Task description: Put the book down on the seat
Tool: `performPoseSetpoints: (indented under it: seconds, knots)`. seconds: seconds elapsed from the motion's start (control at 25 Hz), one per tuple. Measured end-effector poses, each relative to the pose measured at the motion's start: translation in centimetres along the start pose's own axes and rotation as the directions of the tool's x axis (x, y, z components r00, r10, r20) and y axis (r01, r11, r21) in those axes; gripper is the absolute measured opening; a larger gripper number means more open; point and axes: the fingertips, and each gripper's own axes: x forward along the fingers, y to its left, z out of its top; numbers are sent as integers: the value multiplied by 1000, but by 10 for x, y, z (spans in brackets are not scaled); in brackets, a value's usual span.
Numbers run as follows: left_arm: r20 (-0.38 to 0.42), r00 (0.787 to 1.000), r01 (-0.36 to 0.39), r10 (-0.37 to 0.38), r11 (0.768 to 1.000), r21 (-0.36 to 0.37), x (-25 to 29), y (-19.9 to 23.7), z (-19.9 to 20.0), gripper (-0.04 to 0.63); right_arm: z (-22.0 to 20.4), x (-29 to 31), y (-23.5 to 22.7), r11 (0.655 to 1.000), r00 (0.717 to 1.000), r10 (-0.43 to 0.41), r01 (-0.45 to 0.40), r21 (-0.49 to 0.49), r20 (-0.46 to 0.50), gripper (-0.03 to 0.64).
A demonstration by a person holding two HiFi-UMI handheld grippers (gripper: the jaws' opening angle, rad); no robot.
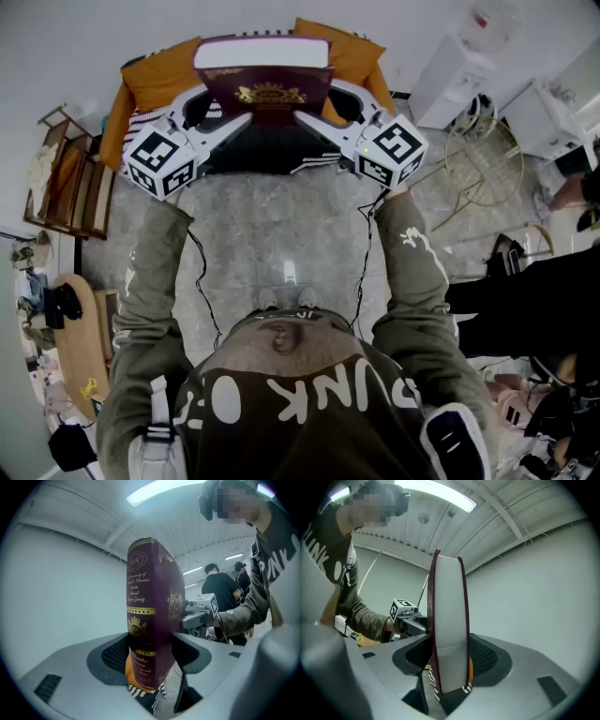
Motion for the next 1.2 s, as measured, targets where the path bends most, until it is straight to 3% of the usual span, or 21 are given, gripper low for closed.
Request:
performPoseSetpoints:
  seconds: [0.6,1.2]
  knots:
    - [-13,1000,5,-5,1000,3,5,1,-5,267,-6,-1,-4,999,1000,16,-16,29,-2,256]
    - [-66,998,-14,13,1000,-20,58,-22,-14,267,-30,-44,-37,997,999,50,-50,61,3,255]
